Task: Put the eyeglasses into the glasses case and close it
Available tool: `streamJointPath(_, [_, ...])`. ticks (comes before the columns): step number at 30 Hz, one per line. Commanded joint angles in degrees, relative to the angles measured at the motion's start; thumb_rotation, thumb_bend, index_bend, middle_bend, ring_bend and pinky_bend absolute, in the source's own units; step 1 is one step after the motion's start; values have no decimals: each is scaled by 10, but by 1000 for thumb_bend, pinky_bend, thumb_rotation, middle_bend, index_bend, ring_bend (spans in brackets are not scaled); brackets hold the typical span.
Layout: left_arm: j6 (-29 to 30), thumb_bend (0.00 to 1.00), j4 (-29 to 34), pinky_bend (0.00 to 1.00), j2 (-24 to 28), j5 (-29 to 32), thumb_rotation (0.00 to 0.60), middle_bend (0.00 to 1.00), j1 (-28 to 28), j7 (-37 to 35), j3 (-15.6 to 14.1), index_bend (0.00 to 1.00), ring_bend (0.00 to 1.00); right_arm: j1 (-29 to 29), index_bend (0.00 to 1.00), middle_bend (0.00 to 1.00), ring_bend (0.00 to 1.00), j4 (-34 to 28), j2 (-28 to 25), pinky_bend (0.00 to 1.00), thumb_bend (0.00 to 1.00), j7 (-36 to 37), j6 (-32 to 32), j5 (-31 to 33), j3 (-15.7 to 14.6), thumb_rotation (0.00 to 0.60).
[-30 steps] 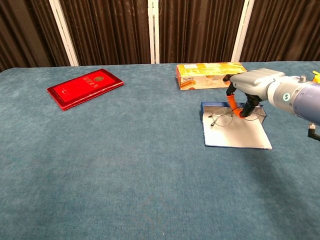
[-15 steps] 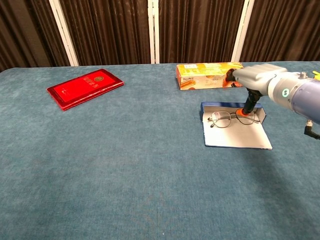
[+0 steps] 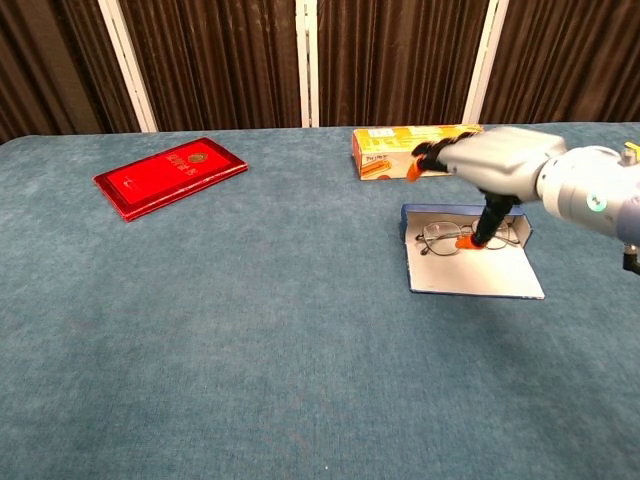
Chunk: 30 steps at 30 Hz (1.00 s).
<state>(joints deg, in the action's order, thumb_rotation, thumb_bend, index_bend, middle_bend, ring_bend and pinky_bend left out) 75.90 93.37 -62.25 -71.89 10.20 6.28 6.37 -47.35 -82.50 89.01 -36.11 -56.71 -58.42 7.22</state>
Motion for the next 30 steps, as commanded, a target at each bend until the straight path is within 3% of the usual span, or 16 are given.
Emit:
streamJointPath(1, [0,0,-1,0,0,1,600,0,0,0,0,0,0,0,209,0,0,-2,-5,0,233,-15,5,-23,-20,600])
streamJointPath(8, [-4,0,-4,0,-1,5,600,0,2,0,1,0,0,-5,233,0,0,19,5,0,365,-63,14,-36,-42,600])
streamJointPath(20, [-8,0,-7,0,-2,10,600,0,3,2,1,0,0,9,275,0,0,22,9,0,367,-92,8,-67,-72,600])
streamJointPath(30, [-7,0,-5,0,-2,11,600,0,3,3,1,0,0,21,283,0,0,51,28,0,367,-99,7,-80,-78,600])
